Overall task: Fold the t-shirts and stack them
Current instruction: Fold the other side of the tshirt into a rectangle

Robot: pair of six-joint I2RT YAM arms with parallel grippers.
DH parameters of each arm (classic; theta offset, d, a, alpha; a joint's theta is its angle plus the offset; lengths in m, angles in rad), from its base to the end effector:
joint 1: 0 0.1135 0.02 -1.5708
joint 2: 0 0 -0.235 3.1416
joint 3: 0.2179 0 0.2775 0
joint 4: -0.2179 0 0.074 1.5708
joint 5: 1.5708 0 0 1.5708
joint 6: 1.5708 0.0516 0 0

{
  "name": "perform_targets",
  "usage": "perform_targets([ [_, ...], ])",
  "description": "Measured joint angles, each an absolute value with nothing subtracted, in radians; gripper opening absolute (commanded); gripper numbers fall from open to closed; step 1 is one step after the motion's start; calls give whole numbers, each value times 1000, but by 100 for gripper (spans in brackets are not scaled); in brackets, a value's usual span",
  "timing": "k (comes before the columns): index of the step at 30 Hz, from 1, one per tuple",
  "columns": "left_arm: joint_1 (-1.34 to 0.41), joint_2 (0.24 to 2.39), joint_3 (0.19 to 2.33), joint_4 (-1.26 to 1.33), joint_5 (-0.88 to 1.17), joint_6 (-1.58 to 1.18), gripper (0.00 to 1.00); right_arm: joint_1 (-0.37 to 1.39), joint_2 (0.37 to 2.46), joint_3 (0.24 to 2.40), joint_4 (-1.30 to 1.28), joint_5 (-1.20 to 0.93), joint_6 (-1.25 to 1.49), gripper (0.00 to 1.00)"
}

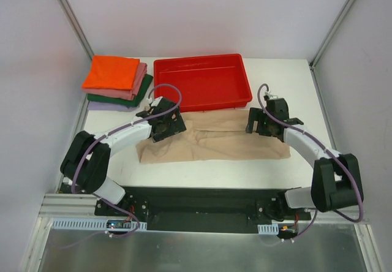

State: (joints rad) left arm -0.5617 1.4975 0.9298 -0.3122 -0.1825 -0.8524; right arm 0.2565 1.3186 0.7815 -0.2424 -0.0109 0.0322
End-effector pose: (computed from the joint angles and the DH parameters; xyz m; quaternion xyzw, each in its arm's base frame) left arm 0.2953 -0.1748 0.1566 -0.1662 0.9227 -0.1539 0.3121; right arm 0.3038 0.0802 0.1657 -0.1053 0.9167 0.0604 0.3807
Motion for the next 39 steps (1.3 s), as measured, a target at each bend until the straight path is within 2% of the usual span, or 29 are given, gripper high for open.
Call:
perform_targets([
  [8, -550, 1575, 877, -294, -192, -863, 99, 213, 1576, 855, -180, -65, 25, 96],
  [12, -508, 1560, 857, -272, -190, -878, 99, 218, 1570, 841, -150, -83, 60, 96],
  [21, -439, 1542, 838, -306, -273, -899, 99, 376, 1326, 620, -155, -60, 210, 96],
  [25, -430, 1515, 834, -350, -289, -886, 99, 419, 1232, 595, -277, -35, 266, 96],
  [30, -453, 1358, 829, -406, -318, -838, 99, 405, 1029, 608, -443, 54, 278, 96],
  [34, -537, 1212, 844, -425, -367, -794, 99, 314, 883, 634, -546, 138, 293, 96],
  [39, -577, 1153, 852, -434, -372, -769, 99, 221, 751, 581, -669, 219, 343, 96],
])
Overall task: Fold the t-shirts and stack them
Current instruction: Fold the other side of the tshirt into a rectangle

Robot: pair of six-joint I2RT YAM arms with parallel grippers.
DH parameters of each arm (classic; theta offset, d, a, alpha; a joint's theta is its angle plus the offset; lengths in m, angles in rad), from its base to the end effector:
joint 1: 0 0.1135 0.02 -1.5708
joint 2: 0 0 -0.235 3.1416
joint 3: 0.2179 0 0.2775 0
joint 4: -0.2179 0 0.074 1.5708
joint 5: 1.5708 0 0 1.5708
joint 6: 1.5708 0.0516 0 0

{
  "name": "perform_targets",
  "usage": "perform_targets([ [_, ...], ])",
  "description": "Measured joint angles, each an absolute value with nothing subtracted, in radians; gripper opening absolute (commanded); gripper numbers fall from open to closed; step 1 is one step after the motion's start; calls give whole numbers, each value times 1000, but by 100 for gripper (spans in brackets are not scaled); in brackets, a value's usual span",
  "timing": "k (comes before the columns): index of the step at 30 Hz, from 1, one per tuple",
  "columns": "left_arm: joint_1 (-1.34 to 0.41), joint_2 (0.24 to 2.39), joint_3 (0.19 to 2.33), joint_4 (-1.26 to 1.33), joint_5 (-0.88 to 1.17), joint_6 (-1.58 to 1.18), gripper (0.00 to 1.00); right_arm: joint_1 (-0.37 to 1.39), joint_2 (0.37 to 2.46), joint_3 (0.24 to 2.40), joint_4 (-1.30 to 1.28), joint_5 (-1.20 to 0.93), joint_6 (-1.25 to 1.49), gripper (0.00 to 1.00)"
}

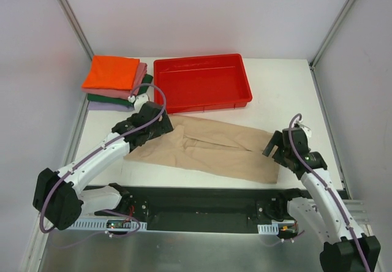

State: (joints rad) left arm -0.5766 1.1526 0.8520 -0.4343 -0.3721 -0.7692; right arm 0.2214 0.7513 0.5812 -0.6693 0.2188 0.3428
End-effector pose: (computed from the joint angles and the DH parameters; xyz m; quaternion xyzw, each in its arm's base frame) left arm 0.2547 -0.1433 0.2235 -0.1611 0.8868 -0.1164 0.4173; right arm 0.2059 0.0349 0.1946 0.0953 0.9242 0.0010 0.3698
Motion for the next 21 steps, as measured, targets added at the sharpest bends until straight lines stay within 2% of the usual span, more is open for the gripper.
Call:
perform_targets([
  [5, -576, 1168, 845, -447, -372, -761, 99, 162, 773, 499, -701, 223, 354, 99],
  [14, -576, 1178, 784, -461, -377, -758, 99, 147, 1016, 474, -513, 183, 321, 86],
  [21, -576, 1178, 777, -461, -377, -758, 99, 132, 1068, 473, -411, 202, 302, 80],
])
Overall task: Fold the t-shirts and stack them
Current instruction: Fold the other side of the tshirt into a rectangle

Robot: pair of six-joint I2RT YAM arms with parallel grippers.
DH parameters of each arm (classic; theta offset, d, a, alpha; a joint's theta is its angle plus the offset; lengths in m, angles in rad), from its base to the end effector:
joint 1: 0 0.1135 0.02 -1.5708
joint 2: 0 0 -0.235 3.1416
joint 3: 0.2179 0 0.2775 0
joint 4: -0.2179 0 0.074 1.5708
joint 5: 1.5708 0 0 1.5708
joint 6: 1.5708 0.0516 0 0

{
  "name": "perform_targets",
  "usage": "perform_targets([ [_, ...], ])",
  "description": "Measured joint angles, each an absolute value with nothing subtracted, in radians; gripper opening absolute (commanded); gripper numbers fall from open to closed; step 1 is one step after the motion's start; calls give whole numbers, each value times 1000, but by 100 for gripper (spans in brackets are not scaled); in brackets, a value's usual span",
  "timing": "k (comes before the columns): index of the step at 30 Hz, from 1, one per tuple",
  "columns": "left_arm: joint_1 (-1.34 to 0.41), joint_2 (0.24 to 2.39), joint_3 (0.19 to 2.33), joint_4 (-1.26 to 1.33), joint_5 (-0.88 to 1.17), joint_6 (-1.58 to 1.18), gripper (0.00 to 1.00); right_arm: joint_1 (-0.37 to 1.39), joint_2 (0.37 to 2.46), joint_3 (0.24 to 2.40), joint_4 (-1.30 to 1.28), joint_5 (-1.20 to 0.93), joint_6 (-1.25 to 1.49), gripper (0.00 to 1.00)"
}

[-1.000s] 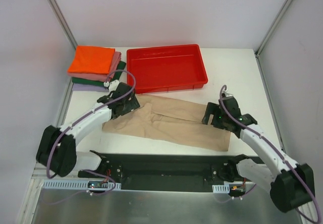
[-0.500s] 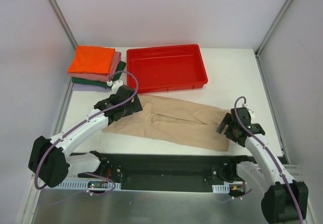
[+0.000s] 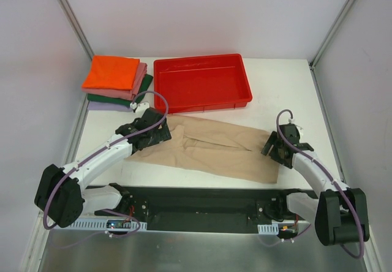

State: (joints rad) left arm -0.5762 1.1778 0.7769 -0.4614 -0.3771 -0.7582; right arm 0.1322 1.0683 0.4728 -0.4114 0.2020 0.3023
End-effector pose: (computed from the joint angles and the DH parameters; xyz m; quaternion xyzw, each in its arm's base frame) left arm 0.2470 -0.1378 0.1875 -0.1485 0.9116 -0.0727 0.3765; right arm 0.2307 0.0202 0.1119 0.1091 0.9498 -0.0349 0.2912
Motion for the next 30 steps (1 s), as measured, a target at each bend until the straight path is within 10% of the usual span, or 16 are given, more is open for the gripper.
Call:
perform_targets([
  [11, -576, 1174, 770, -462, -376, -759, 99, 120, 1114, 476, -319, 186, 303, 31],
  [14, -576, 1166, 770, -462, -376, -759, 99, 119, 1097, 465, -321, 167, 313, 1],
  [30, -576, 1135, 750, -463, -376, -759, 99, 107, 1024, 645, -616, 188, 220, 1],
])
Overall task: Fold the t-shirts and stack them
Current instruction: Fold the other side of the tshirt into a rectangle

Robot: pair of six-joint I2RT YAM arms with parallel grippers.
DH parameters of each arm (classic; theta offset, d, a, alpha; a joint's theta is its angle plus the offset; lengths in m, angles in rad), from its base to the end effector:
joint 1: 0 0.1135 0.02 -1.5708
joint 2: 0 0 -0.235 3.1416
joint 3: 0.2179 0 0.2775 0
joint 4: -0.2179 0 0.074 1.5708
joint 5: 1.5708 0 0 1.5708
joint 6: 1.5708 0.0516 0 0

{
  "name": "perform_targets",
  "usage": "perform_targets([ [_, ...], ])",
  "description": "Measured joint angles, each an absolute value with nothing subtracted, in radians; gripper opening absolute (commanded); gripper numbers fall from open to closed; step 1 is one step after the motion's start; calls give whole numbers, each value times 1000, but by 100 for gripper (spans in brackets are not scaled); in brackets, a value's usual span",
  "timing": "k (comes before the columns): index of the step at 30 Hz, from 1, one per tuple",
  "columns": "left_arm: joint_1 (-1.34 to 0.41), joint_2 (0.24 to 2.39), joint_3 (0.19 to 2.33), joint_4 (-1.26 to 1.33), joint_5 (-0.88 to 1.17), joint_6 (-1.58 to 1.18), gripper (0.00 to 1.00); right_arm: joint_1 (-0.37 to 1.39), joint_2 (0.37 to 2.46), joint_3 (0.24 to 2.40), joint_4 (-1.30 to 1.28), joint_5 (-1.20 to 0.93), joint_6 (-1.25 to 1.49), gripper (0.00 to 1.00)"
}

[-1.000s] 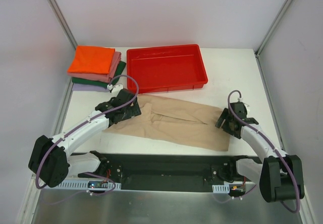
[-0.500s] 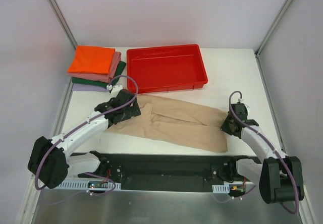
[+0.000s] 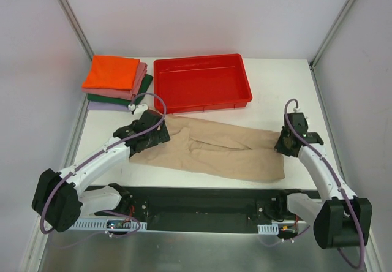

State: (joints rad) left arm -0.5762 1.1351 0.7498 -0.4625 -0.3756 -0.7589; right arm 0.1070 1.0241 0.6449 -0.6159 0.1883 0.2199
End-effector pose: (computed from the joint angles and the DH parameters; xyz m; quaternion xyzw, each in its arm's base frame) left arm 0.2410 -0.1340 0.1888 -0.1496 0.9091 -0.0780 0.3810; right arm 0.2393 0.0160 0.1651 0.0805 0.9516 -0.0430 0.2935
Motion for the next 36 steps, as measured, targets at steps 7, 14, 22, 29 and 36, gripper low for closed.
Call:
perform_targets([
  [7, -576, 1135, 749, -462, -363, -759, 99, -20, 1177, 850, -717, 251, 154, 1],
  [14, -576, 1137, 749, -459, -344, -761, 99, -55, 1313, 944, -769, 254, 114, 1],
  [22, -584, 1237, 760, -395, -226, -766, 99, -65, 1411, 944, -776, 321, 116, 18],
  [29, -583, 1337, 854, -366, -219, -776, 99, -83, 1489, 970, -790, 431, 128, 83],
  [36, -576, 1390, 999, -360, -235, -775, 99, -80, 1476, 1042, -757, 443, 107, 96],
])
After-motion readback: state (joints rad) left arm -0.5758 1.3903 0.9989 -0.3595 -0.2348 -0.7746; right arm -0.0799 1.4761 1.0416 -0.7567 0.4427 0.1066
